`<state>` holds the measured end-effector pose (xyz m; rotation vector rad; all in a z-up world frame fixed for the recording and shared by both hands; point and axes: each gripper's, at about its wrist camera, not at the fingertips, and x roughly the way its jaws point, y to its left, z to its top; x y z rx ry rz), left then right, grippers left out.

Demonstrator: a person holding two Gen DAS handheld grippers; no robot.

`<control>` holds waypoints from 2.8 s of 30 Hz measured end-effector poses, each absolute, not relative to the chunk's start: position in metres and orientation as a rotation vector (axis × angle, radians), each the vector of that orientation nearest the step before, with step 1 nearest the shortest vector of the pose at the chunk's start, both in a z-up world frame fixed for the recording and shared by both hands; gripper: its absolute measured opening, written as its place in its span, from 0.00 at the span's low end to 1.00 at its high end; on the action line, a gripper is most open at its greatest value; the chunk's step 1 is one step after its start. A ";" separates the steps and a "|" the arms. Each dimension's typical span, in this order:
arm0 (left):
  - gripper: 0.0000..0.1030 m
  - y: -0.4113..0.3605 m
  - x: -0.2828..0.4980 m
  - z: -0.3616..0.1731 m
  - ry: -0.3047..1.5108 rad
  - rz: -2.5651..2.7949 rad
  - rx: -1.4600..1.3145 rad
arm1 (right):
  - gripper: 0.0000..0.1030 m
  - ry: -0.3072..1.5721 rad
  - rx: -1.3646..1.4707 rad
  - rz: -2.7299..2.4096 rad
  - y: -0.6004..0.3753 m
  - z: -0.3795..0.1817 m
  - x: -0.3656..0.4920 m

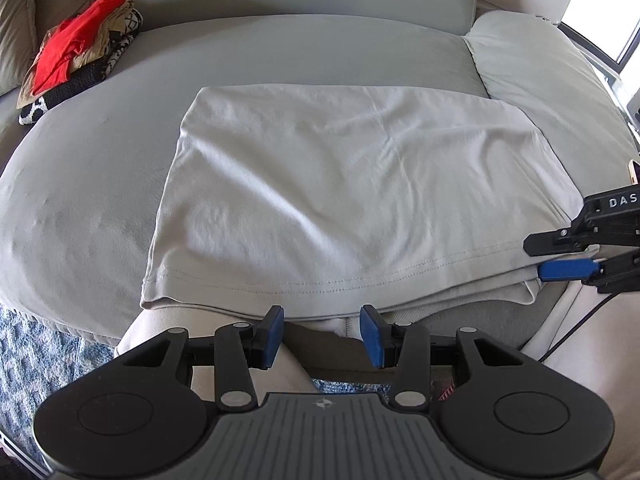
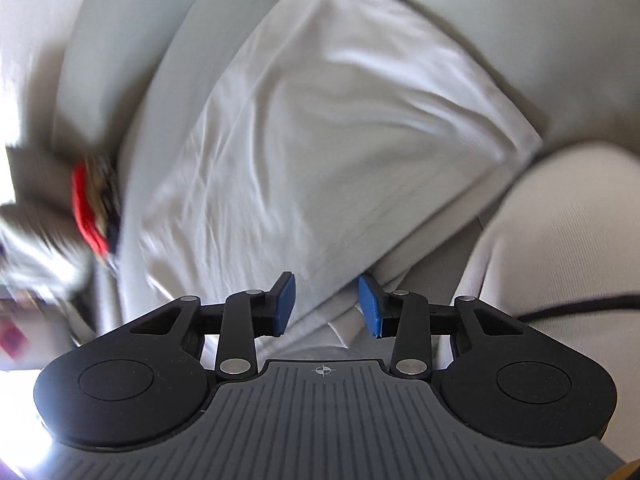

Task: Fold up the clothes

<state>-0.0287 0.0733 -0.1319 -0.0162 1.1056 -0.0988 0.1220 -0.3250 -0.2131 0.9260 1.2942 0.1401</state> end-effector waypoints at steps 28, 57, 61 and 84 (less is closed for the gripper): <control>0.40 0.084 -0.033 -0.129 1.094 -0.061 -0.042 | 0.16 1.132 0.991 -0.002 -0.353 -0.201 0.073; 0.41 0.075 -0.038 -0.129 1.106 -0.051 -0.046 | 0.01 0.860 1.280 -0.036 -0.351 -0.241 0.068; 0.41 0.073 -0.038 -0.129 1.102 -0.060 -0.043 | 0.00 0.837 1.077 -0.028 -0.342 -0.210 0.068; 0.44 0.119 -0.038 -0.126 1.059 0.049 -0.128 | 0.31 0.917 0.560 -0.024 -0.331 -0.137 0.075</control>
